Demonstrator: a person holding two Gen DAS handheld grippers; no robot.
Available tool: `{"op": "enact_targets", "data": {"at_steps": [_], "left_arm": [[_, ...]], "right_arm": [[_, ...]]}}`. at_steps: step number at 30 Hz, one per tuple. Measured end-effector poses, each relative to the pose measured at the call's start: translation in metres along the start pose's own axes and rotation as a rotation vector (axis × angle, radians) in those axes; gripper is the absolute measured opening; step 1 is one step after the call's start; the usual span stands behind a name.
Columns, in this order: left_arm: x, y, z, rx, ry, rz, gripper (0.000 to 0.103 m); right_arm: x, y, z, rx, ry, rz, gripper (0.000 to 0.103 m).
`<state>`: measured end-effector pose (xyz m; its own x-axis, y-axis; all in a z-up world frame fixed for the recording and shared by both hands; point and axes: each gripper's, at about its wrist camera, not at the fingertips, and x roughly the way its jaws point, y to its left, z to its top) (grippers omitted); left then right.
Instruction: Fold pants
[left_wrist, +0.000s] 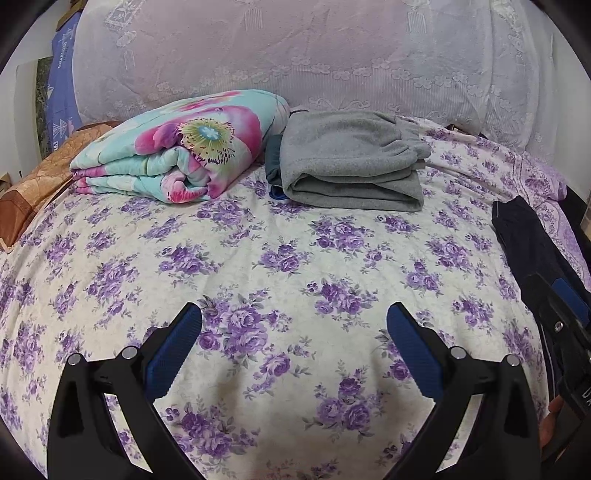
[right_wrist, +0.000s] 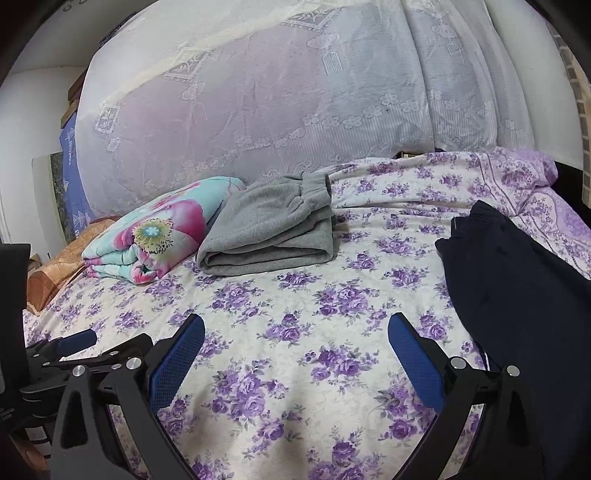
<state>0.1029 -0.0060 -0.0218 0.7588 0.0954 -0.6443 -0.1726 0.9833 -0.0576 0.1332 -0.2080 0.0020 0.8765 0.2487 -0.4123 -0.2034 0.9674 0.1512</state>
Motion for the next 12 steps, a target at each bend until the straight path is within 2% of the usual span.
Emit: {"op": "enact_targets", "data": {"at_steps": [12], "left_arm": [[0.012,-0.009,-0.007,0.023,0.05,0.002,0.098]], "right_arm": [[0.012,-0.005,-0.004,0.024,0.07,-0.014,0.1]]}}
